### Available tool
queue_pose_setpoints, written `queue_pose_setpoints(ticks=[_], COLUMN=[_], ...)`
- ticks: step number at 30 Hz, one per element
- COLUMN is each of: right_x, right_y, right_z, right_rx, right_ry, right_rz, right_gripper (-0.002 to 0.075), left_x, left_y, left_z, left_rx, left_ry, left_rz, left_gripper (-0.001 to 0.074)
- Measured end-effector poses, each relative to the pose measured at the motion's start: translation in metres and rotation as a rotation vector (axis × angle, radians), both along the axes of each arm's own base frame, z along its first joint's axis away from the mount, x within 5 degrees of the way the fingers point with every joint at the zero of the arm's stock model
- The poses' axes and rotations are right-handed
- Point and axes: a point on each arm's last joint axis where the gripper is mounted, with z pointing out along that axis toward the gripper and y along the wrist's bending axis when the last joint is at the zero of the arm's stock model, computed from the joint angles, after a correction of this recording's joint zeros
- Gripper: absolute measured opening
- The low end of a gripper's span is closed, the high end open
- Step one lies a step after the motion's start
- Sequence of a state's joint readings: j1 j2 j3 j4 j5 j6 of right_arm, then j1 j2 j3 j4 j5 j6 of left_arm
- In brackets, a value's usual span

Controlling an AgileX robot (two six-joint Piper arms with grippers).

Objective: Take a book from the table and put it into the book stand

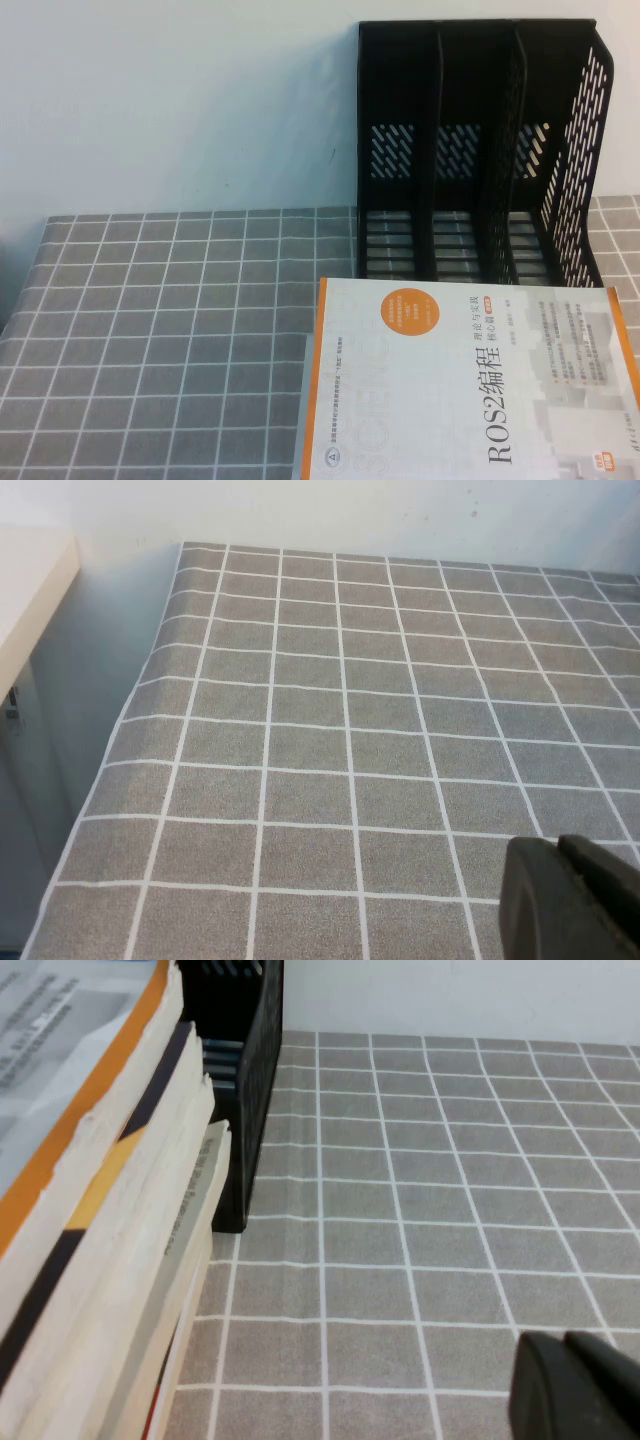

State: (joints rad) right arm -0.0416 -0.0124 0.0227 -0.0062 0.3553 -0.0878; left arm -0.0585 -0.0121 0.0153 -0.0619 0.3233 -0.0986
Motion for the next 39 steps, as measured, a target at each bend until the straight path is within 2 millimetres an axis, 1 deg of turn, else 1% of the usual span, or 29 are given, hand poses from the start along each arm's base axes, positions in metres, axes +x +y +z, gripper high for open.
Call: queue_pose_setpoints(ticks=[22,31,39], right_x=[0.0,0.0,0.0], right_y=[0.0,0.0,0.0], right_z=[0.0,0.0,0.0], right_rx=[0.0,0.0,0.0], right_ry=[0.0,0.0,0.0], right_rz=[0.0,0.0,0.0], right_gripper=[-0.0003,-0.0003,-0.0003], left_x=[0.0,0.0,0.0], left_y=[0.0,-0.0001,-0.0005], left_z=[0.0,0.0,0.0], left_rx=[0.0,0.091,0.084], left_ry=[0.0,-0.007,-0.007], left_rz=[0.0,-0.027,-0.029], left_gripper=[-0.0003,-0.0003,-0.0003])
